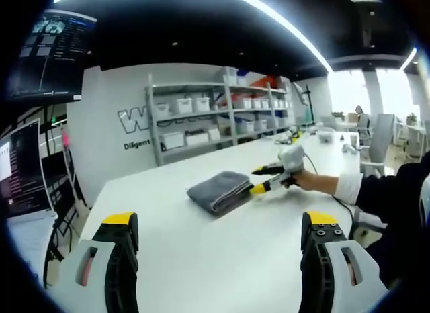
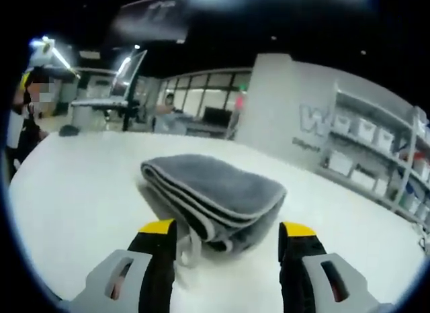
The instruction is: Open the folded towel by lifting each exposed corner and separating the folded layers until the towel lies flat within the target outline without major curled edges
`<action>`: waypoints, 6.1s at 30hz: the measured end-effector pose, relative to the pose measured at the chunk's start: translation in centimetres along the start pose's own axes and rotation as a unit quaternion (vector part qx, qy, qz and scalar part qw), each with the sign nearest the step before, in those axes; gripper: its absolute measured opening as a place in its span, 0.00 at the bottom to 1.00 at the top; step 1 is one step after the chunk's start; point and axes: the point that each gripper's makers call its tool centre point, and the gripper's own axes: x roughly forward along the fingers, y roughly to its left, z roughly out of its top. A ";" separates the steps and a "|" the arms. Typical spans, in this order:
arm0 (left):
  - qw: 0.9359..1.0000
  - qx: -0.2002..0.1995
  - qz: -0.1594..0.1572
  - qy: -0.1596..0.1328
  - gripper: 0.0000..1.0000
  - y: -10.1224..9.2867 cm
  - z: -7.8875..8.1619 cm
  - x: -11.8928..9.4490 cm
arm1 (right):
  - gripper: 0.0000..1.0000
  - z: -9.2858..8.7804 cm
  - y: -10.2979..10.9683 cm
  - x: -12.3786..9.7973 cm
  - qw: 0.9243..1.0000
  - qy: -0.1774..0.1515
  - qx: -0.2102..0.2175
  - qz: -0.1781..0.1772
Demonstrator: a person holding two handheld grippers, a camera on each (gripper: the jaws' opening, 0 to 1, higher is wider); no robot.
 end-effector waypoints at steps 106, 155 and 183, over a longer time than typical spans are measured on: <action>1.000 0.010 0.000 0.009 0.97 0.2 -0.6 0.4 | 0.33 0.1 0.8 0.1 1.000 0.002 -0.002 0.017; 1.000 0.010 -0.003 0.013 0.96 0.4 -0.9 0.6 | 0.21 -0.4 0.4 0.1 1.000 0.010 -0.004 0.010; 1.000 0.014 -0.003 0.012 0.95 0.4 -0.9 0.6 | 0.18 -0.6 0.2 0.3 1.000 0.017 -0.007 0.002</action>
